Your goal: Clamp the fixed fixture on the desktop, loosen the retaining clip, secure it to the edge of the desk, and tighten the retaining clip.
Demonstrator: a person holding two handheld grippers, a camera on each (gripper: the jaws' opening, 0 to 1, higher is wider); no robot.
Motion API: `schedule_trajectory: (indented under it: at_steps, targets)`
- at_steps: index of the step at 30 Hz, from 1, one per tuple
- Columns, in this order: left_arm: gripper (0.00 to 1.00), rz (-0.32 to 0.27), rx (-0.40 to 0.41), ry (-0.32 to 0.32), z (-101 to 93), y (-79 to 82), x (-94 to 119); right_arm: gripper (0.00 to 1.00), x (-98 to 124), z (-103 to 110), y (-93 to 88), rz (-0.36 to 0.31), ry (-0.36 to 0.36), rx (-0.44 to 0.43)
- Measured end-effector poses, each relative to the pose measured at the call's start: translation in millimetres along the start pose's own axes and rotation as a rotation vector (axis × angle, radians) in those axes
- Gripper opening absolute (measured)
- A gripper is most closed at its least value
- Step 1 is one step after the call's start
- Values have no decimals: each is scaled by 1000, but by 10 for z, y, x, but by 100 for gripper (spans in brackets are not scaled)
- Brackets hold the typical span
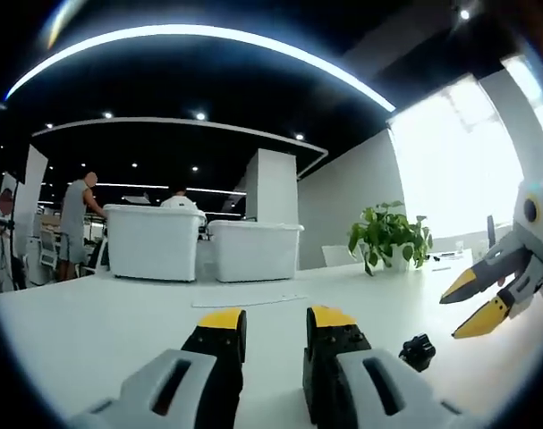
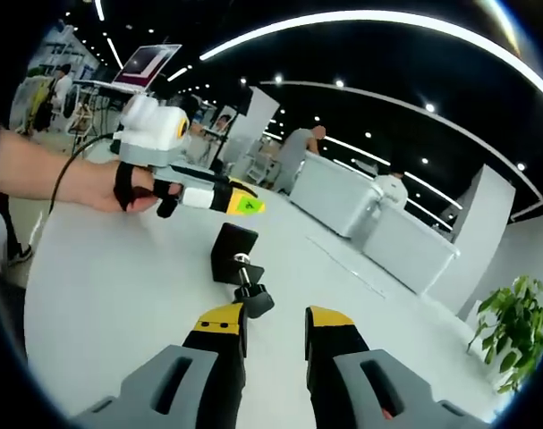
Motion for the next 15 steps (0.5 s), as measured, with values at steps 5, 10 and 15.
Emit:
schedule_trajectory:
  at_steps: [5,10,15]
  targets:
    - [27,-7,-6,12,5,10,-2,25,27,9,87,36,39,42]
    - [27,-13,-1,27,27,28,0,25,7,91,161,68,75,74]
    - [27,-20,11,30,35,43,14,26,-22,148,236,96,99,121]
Point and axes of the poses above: the point that each gripper's makers call its tool centre point, and the gripper's own axes: x roughly backward along the fingers, z roughly to its left, y roughly out of its top, the point moved 8 cm from there along x, roughly backward along the fingers, and after that the axes turned 7 degrees about y, right-handed, at the moved point
